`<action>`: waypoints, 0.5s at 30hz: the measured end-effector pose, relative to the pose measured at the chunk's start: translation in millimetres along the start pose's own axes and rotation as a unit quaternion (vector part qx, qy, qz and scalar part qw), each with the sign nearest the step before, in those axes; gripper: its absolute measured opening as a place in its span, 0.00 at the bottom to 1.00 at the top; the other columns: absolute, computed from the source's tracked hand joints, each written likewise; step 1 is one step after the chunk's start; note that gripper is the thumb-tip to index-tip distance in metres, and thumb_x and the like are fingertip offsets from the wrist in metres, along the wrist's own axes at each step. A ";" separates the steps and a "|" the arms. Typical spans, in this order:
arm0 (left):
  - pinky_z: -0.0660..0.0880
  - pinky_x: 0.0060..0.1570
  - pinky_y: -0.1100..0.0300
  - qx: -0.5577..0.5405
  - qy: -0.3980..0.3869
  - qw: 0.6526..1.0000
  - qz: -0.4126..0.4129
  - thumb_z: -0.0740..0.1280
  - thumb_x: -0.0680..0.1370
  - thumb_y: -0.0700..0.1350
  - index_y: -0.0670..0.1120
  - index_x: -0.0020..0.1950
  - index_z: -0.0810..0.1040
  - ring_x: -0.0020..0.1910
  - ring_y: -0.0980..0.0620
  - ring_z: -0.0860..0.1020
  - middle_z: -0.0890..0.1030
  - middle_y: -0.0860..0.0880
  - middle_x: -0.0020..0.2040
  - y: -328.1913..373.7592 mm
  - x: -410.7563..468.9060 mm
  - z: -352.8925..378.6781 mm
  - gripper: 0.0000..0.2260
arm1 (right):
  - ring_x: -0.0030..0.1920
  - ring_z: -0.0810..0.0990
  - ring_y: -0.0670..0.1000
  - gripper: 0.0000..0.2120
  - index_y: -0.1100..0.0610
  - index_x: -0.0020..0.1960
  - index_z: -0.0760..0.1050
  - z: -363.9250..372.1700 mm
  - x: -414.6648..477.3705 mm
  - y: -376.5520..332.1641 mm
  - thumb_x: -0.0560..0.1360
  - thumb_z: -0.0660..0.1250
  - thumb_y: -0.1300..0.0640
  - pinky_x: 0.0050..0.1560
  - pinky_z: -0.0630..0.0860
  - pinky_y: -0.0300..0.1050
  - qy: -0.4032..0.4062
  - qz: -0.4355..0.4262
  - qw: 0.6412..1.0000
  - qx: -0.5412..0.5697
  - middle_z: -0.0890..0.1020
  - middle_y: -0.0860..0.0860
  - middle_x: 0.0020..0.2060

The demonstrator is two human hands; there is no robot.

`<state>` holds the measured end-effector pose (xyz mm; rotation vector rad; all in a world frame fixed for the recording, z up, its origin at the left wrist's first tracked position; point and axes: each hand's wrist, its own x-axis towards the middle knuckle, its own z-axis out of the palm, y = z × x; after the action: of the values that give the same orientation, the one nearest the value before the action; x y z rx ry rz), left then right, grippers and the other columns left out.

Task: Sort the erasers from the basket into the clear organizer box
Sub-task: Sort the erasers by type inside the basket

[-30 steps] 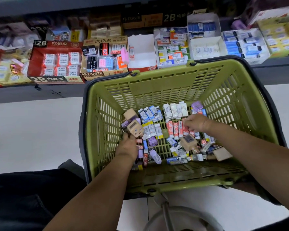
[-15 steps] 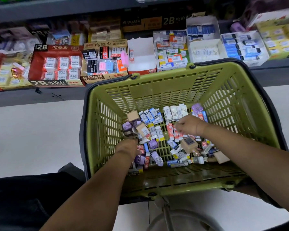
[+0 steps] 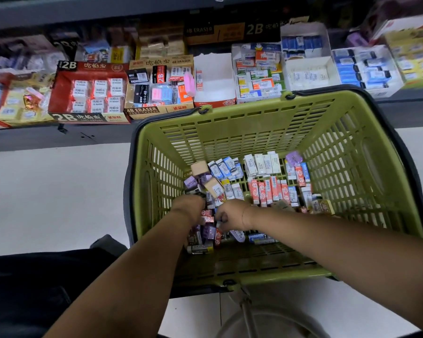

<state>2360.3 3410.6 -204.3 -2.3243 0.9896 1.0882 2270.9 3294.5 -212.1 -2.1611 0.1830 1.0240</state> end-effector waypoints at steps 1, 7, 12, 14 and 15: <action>0.74 0.57 0.53 -0.008 0.002 1.000 0.002 0.71 0.75 0.51 0.47 0.63 0.75 0.60 0.46 0.76 0.78 0.46 0.62 -0.5 0.4 0.5 0.19 | 0.52 0.79 0.55 0.13 0.59 0.58 0.79 1.8 2.5 -1.2 0.74 0.69 0.57 0.47 0.72 0.42 0.010 0.001 1.000 -0.010 0.81 0.54 0.53; 0.73 0.53 0.55 -0.033 -0.011 0.999 0.019 0.73 0.73 0.47 0.49 0.61 0.78 0.58 0.46 0.77 0.80 0.47 0.59 -2.7 3.8 3.0 0.17 | 0.53 0.79 0.55 0.09 0.59 0.52 0.81 7.2 6.9 -3.8 0.72 0.72 0.59 0.50 0.75 0.44 0.034 0.005 0.999 0.000 0.81 0.54 0.53; 0.70 0.47 0.58 -0.108 0.006 0.994 0.031 0.75 0.72 0.44 0.44 0.56 0.80 0.55 0.46 0.78 0.81 0.45 0.56 -6.1 6.0 -2.0 0.14 | 0.46 0.82 0.52 0.07 0.60 0.50 0.81 -13.1 -13.4 5.4 0.72 0.71 0.62 0.46 0.77 0.41 0.063 0.003 0.990 0.127 0.83 0.53 0.47; 0.70 0.47 0.59 -0.152 0.022 0.987 0.035 0.75 0.72 0.43 0.43 0.55 0.80 0.54 0.46 0.79 0.81 0.44 0.56 -6.3 4.4 -5.9 0.14 | 0.39 0.81 0.47 0.06 0.59 0.49 0.80 -34.1 -25.7 14.3 0.73 0.71 0.62 0.41 0.78 0.39 0.058 0.005 0.978 0.202 0.83 0.53 0.43; 0.70 0.49 0.59 -0.169 0.028 0.984 0.040 0.75 0.72 0.43 0.42 0.56 0.79 0.55 0.45 0.79 0.81 0.44 0.56 -6.1 2.9 -9.8 0.14 | 0.36 0.80 0.45 0.05 0.58 0.49 0.80 -47.1 -31.5 21.3 0.73 0.70 0.63 0.38 0.78 0.37 0.051 0.007 0.973 0.226 0.83 0.53 0.41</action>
<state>2371.1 3407.6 -200.2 -2.6142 0.9915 1.3174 2270.0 3242.3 -181.4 -1.7965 0.4363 0.7877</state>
